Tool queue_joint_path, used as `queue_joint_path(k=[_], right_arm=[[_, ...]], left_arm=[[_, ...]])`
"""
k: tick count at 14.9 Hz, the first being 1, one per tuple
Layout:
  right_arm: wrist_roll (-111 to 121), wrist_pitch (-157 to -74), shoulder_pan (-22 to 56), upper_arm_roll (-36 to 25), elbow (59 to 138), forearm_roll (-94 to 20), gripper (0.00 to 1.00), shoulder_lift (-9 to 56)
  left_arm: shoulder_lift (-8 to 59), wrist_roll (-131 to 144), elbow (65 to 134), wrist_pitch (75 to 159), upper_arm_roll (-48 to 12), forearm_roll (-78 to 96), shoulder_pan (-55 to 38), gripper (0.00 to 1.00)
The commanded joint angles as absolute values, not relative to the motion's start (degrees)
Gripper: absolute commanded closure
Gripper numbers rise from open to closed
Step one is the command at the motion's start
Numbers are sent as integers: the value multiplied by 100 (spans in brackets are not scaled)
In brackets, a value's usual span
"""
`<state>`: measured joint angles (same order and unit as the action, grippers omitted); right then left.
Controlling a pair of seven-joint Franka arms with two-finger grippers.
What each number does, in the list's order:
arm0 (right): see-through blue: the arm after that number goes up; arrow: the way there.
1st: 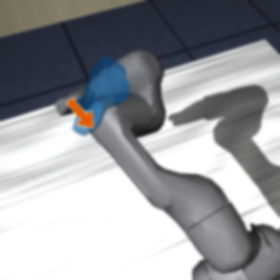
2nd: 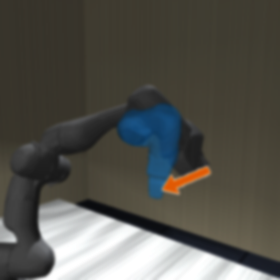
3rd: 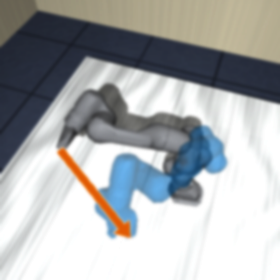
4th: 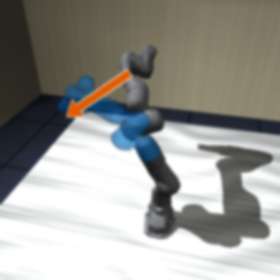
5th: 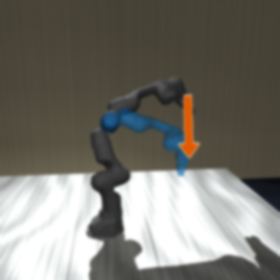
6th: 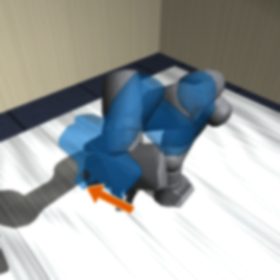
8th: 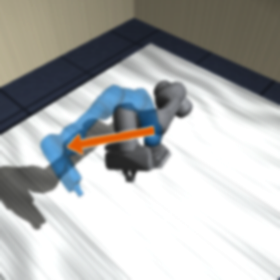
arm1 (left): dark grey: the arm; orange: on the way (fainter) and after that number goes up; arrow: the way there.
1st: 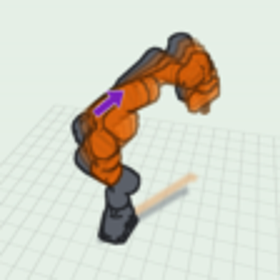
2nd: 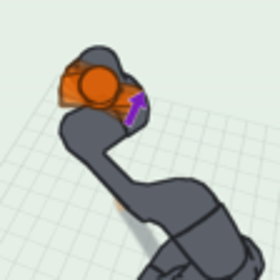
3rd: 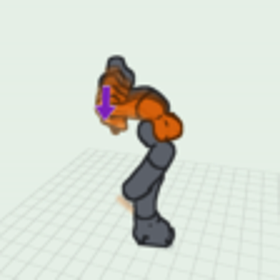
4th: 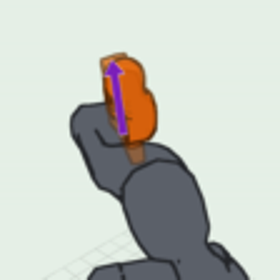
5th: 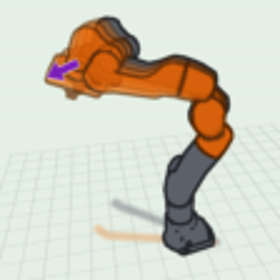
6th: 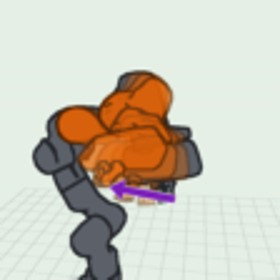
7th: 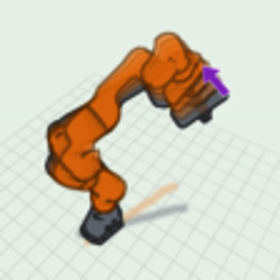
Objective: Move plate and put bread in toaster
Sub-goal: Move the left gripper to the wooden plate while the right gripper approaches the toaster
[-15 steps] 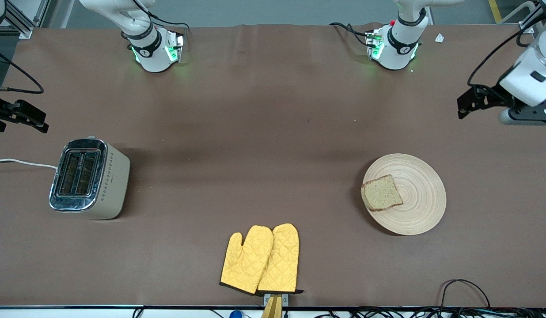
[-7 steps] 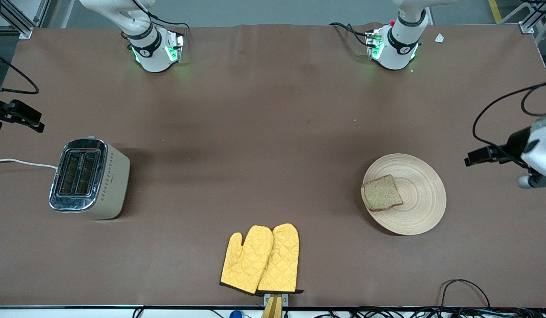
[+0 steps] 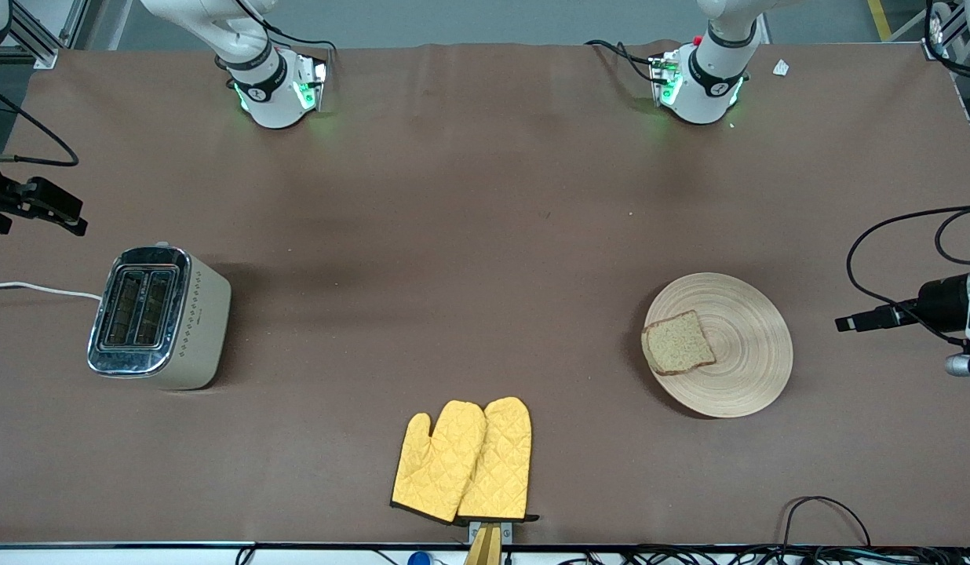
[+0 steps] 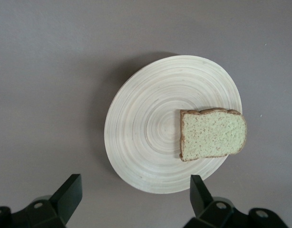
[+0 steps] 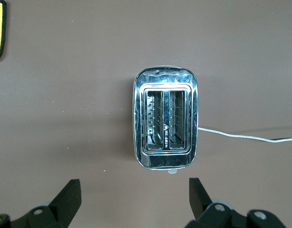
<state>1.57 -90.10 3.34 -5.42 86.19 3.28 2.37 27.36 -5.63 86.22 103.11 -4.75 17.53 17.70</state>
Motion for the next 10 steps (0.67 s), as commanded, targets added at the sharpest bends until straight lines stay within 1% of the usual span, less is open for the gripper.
queue_joint_path(k=[1,3,4,6,8,10], right_arm=[[97,-9061,535,-518,8719,-41,0,105],[105,-9062,589,-519,8719,-918,0,114],[114,-9070,598,-519,8754,-1175,0,149],[167,-9079,624,-510,8728,-1509,0,289],[167,-9088,607,-527,8736,-2483,0,439],[53,-9114,729,-527,8710,-2575,0,439]], left_arm=[[3154,-1174,8455,10301,-510,2161,2100,0],[3444,-1712,8455,10327,-501,2555,2310,0],[3602,-1905,8455,10371,-510,2793,2477,0],[3752,-2283,8455,10476,-501,2892,2522,0],[3998,-2722,8455,10521,-510,2935,2619,2],[4226,-3171,8455,10521,-510,3206,2680,5]])
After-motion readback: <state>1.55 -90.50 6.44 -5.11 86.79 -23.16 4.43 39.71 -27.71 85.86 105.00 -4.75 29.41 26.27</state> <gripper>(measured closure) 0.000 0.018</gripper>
